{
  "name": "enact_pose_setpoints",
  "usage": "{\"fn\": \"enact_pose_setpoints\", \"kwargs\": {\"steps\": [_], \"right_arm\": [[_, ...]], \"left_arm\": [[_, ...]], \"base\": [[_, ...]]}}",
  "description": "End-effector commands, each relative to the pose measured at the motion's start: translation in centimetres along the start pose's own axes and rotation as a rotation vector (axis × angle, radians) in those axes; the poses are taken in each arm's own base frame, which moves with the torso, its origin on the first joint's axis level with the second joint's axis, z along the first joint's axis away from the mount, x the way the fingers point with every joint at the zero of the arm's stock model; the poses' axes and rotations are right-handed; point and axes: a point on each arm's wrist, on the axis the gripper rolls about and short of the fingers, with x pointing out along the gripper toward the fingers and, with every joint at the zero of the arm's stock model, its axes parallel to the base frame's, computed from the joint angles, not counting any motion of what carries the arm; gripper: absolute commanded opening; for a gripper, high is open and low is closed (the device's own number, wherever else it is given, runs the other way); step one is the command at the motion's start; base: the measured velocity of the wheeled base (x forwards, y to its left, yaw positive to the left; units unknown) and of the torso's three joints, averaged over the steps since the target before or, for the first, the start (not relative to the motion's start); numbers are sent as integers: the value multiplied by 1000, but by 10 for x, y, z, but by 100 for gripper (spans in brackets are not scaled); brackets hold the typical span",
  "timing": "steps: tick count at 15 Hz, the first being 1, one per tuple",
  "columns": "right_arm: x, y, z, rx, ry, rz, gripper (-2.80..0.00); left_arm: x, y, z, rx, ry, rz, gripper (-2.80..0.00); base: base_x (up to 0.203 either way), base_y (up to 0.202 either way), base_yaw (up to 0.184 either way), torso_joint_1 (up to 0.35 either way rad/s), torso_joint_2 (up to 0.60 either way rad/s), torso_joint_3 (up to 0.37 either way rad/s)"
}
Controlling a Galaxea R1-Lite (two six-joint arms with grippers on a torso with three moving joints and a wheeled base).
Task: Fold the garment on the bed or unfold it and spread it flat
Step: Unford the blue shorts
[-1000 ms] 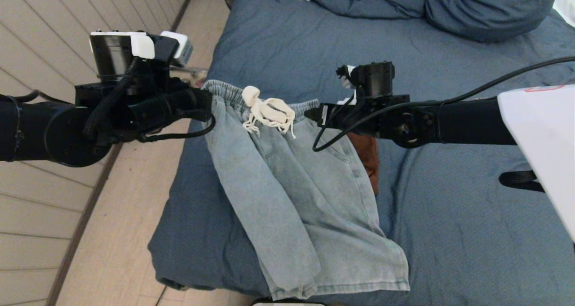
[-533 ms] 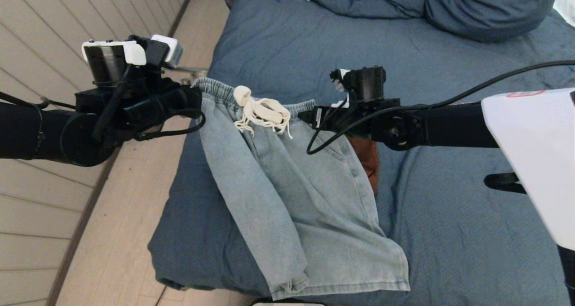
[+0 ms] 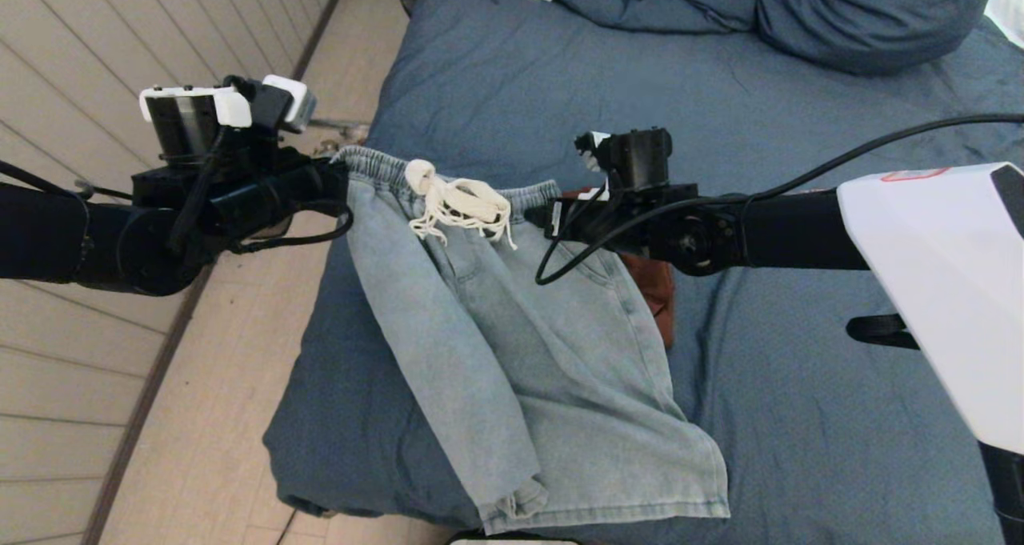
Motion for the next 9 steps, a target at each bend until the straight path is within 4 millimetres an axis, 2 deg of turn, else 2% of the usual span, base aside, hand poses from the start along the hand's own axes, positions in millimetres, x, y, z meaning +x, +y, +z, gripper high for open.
{"fn": "enact_pose_setpoints", "kwargs": {"steps": [1, 4, 9], "right_arm": [[-1, 2, 2, 1, -10, 4, -280], [-2, 4, 3, 2, -11, 8, -280], [-15, 9, 14, 0, -54, -48, -280]], "left_arm": [[5, -1, -7, 2, 11, 1, -280], [6, -1, -7, 2, -1, 4, -280], [1, 1, 0, 3, -39, 15, -280]], "base": [[0, 0, 0, 0, 0, 0], [0, 0, 0, 0, 0, 0], [0, 0, 0, 0, 0, 0]]}}
